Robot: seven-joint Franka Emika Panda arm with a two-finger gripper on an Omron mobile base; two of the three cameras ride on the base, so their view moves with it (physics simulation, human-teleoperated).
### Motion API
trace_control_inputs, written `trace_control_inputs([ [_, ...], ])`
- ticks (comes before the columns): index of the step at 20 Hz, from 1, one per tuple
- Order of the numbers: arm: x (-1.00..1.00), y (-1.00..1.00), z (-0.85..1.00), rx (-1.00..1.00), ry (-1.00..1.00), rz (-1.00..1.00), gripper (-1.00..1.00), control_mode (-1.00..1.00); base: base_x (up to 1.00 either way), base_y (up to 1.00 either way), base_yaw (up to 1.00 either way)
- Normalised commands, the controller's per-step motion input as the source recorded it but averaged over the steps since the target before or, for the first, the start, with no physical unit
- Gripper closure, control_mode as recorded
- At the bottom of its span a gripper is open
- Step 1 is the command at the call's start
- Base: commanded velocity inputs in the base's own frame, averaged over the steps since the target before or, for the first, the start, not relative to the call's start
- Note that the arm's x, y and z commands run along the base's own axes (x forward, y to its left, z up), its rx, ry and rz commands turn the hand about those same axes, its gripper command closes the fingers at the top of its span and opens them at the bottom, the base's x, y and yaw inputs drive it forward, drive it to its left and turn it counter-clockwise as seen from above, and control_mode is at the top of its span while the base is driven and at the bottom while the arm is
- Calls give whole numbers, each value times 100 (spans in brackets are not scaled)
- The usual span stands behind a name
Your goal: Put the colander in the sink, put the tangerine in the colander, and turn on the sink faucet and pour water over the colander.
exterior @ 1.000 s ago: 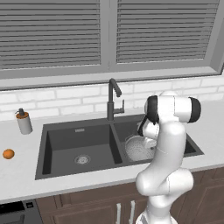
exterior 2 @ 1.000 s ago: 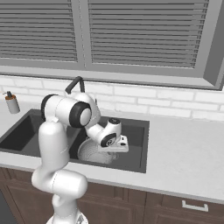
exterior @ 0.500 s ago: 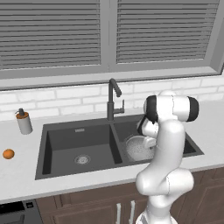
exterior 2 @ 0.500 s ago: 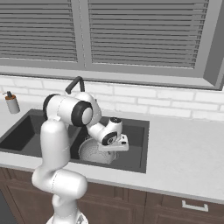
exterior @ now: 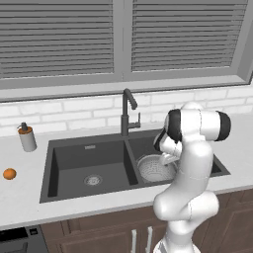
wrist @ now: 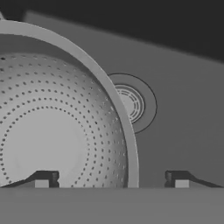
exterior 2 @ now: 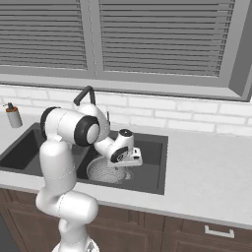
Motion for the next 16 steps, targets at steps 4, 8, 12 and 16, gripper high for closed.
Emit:
trace_control_inputs([
  [4,-9,-11,46,0,-13,0,-100,-100,0,0,0],
  [8,-17,-17,50,0,-13,0,-100,-100,0,0,0],
  [12,-14,-13,62,0,-13,0,-100,-100,0,0,0],
  [16,-18,0,71,0,-15,0,-100,-100,0,0,0],
])
